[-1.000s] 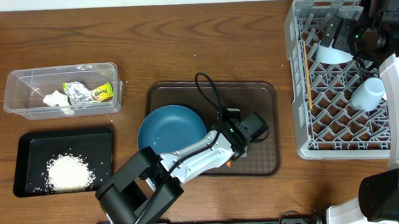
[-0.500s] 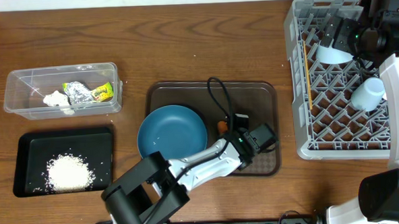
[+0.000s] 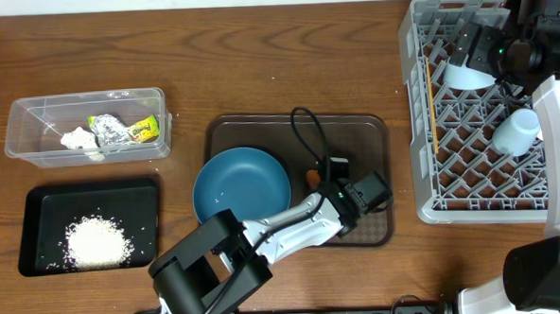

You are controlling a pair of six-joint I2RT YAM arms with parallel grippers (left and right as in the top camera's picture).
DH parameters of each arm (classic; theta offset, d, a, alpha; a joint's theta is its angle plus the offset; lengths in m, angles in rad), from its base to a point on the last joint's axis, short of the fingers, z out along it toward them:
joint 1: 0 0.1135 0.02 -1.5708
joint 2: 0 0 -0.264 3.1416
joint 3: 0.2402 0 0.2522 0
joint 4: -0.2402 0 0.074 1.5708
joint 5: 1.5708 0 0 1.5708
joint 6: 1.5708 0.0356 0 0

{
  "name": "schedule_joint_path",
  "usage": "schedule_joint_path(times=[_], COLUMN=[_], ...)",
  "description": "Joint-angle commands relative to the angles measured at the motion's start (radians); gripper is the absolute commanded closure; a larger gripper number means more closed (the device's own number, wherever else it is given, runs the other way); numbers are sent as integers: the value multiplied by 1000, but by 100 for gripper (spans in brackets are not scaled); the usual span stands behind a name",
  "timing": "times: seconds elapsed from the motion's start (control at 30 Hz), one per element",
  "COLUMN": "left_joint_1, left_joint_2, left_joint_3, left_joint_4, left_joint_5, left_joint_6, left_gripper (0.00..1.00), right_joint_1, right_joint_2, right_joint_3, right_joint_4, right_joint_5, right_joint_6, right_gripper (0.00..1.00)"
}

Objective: Sort waste into correct bins and load items into the dishwasher rack
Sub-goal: 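Lower the left gripper onto the carrot and grasp it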

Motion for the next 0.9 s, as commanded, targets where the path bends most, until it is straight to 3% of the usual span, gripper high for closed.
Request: schedule_joint_path(times=[0.0, 0.33, 0.87], left_joint_1=[4, 4, 24], left_joint_2=[46, 26, -153], left_joint_3=[7, 13, 13], left_joint_4=[-39, -47, -60], left_joint_5=[-25, -25, -25], left_joint_6=[-3, -3, 14], left_gripper=[58, 75, 80], right_joint_1=[-6, -6, -6], right_joint_2=[3, 3, 3], right_joint_3=[-5, -5, -5], right_joint_4=[-1, -1, -1], right_joint_5=[14, 14, 14], right_joint_6=[13, 13, 13], right_gripper=[1, 1, 1])
